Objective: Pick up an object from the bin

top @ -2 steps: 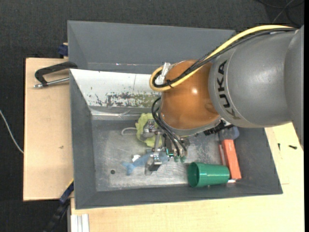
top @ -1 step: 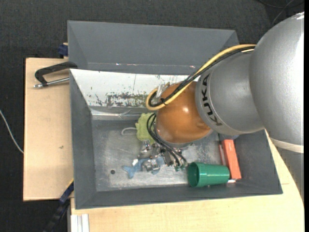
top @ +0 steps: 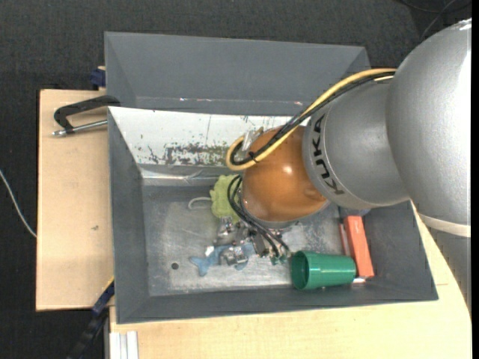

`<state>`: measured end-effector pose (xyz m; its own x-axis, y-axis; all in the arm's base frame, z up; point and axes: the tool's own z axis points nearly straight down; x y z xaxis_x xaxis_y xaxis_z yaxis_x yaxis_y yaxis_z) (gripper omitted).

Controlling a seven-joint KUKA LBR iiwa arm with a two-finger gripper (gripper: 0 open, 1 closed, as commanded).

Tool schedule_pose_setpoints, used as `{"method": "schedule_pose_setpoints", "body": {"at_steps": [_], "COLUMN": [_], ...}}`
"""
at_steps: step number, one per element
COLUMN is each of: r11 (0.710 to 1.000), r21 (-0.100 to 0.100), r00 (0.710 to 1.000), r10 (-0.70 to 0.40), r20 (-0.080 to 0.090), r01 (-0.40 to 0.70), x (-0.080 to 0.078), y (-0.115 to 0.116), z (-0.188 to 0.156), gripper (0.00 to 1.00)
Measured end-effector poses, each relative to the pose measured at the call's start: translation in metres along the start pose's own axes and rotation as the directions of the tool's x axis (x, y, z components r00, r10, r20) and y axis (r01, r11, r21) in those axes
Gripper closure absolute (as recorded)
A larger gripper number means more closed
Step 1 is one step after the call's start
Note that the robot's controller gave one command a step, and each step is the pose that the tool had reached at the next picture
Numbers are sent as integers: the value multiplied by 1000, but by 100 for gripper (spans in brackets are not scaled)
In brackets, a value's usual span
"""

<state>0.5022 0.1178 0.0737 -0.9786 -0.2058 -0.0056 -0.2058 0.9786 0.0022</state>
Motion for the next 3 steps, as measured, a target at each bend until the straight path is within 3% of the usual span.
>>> {"method": "schedule_pose_setpoints", "body": {"at_steps": [1, 2, 3], "r11": [1000, 1000, 1000], "r21": [1, 1, 1], "r00": [1000, 1000, 1000], "r10": [8, -4, -4], "r20": [-14, -1, -1], "r01": [-8, 4, 4], "x": [-29, -26, -26], "y": [2, 8, 8], "z": [0, -121, -121], "gripper": [100, 100, 100]}}
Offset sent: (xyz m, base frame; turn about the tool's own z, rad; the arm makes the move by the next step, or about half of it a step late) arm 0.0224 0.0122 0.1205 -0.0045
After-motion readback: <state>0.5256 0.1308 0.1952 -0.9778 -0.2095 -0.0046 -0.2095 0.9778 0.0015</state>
